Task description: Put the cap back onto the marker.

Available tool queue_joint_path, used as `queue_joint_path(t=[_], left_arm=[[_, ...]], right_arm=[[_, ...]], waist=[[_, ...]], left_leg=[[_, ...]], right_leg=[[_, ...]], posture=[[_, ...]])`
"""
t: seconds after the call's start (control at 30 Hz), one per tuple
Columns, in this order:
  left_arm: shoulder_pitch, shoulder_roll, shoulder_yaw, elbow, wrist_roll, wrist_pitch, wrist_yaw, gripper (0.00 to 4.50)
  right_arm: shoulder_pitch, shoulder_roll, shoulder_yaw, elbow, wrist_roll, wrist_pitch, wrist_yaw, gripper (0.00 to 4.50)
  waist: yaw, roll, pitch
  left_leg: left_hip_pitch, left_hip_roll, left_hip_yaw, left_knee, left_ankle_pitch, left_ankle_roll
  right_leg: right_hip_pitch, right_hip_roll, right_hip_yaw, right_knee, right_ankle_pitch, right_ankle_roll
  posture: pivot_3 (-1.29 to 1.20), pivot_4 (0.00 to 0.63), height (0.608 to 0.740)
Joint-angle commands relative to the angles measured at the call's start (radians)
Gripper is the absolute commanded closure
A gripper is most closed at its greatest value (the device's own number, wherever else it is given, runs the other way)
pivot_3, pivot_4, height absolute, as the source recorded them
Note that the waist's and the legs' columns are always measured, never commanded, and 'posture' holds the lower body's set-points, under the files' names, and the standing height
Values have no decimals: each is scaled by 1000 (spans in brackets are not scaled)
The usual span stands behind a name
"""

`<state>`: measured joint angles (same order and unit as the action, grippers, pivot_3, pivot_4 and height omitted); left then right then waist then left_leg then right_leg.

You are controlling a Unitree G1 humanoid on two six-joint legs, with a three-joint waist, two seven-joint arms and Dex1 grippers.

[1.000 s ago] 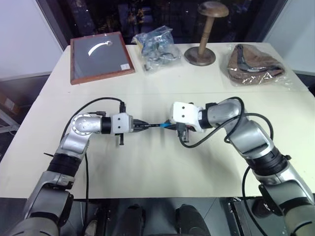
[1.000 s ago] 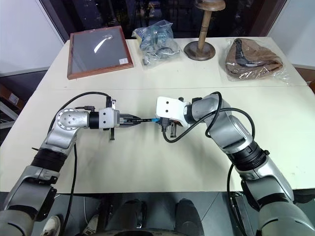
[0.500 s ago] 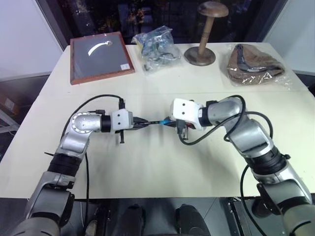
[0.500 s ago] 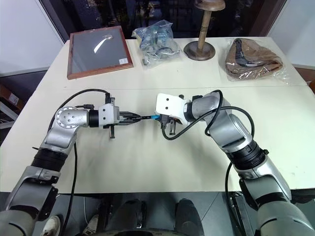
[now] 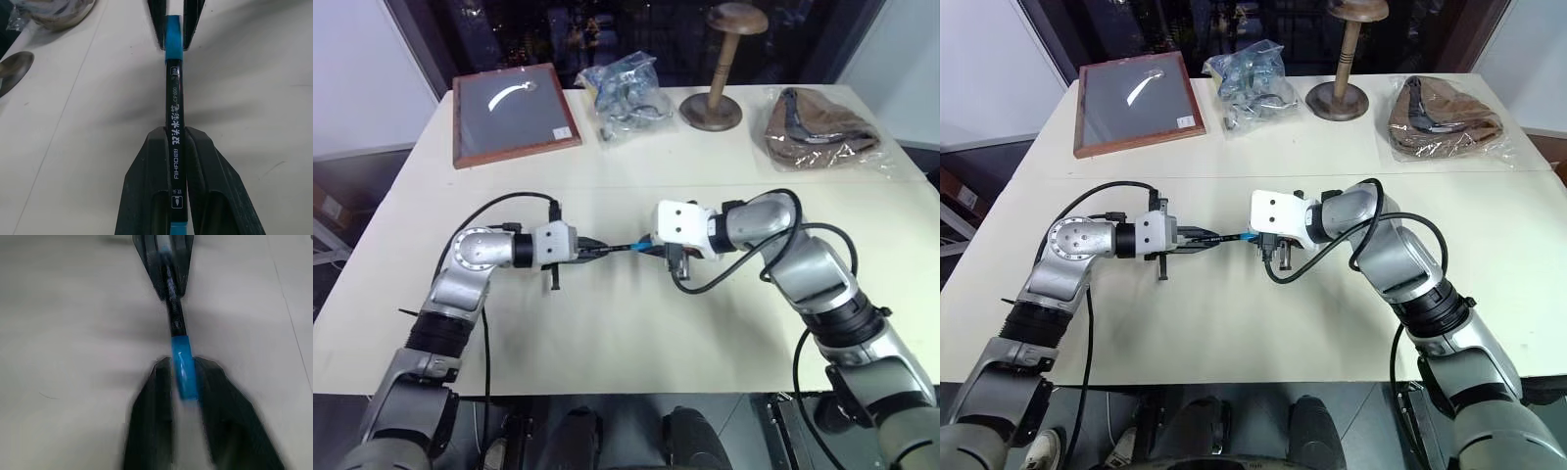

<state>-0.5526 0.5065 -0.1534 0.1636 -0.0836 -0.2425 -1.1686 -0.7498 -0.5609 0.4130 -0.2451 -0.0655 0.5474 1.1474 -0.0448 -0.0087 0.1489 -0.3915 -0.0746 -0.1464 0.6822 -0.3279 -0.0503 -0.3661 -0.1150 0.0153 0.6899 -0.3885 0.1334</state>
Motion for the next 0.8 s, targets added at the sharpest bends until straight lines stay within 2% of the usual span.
queue_joint_path(t=[0.03,0.13,0.47,0.8], left_arm=[[30,37,26,-77,-34,13,23,4500],[83,74,42,-118,-45,43,37,4500],[251,140,95,-278,-57,168,141,4500],[392,18,276,-600,-171,814,541,4500]], right_arm=[[-11,-17,-2,-40,27,-28,16,1665],[-10,-45,-11,-45,34,-26,26,27],[6,-110,-99,-73,76,11,-17,27],[127,-119,-223,-206,161,191,-134,27]], waist=[[-2,0,0],[-3,0,0],[2,0,0],[2,0,0]], left_leg=[[0,0,1,0,0,0],[0,0,1,0,0,0],[0,0,0,-1,0,0],[0,0,1,-1,0,0]], right_leg=[[0,0,0,0,0,0],[-1,0,0,0,0,0],[0,-1,0,-1,0,0],[0,-1,1,0,0,0]], posture=[[0,150,740],[0,150,740],[0,150,740],[0,150,740]])
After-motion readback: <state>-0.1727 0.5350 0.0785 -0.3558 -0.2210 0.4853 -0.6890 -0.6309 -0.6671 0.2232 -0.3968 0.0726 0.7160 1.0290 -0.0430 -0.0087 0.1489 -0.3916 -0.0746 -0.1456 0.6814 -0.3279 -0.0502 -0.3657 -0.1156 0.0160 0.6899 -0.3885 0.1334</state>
